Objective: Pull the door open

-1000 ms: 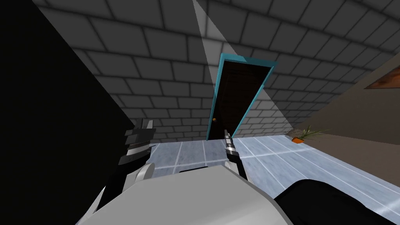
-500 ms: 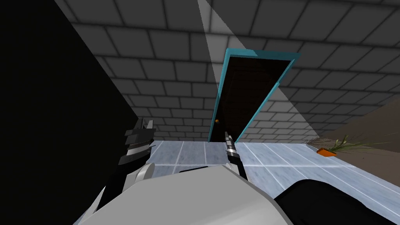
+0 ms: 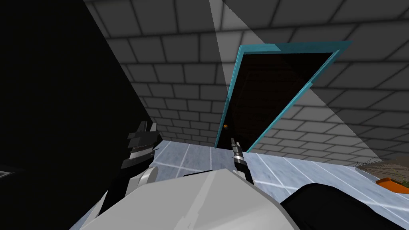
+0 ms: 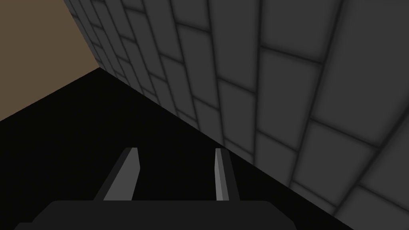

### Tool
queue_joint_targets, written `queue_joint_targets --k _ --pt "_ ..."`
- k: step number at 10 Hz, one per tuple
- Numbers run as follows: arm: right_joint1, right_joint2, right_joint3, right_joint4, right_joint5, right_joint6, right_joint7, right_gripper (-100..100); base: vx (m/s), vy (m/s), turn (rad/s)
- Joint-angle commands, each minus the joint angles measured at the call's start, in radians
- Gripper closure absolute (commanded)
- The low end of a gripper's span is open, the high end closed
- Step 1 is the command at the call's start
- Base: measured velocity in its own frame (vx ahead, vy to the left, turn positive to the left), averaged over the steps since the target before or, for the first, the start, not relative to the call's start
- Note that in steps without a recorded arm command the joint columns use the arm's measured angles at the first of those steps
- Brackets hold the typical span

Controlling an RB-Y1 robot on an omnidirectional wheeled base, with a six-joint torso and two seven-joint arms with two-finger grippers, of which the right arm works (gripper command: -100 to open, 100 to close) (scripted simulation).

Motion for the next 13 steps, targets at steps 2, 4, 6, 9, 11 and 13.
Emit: queue_joint_targets --k 2,4,6,9,11,13 --pt "-0.010 -0.006 -0.014 0.065 -0.025 -0.020 0.080 -100 0.041 -0.103 0.213" --pt "-0.013 -0.010 -0.023 0.113 -0.043 -0.036 0.138 -100 0.032 -0.097 0.199" --pt "-0.017 -0.013 -0.032 0.160 -0.061 -0.053 0.194 -100 0.034 -0.098 0.216" --pt "-0.022 -0.017 -0.045 0.227 -0.087 -0.076 0.275 -100 0.031 -0.095 0.217" --pt "-0.025 -0.020 -0.053 0.271 -0.104 -0.092 0.330 -100 0.019 -0.100 0.199" --pt "-0.028 -0.022 -0.061 0.311 -0.119 -0.106 0.379 -100 0.015 -0.093 0.198"
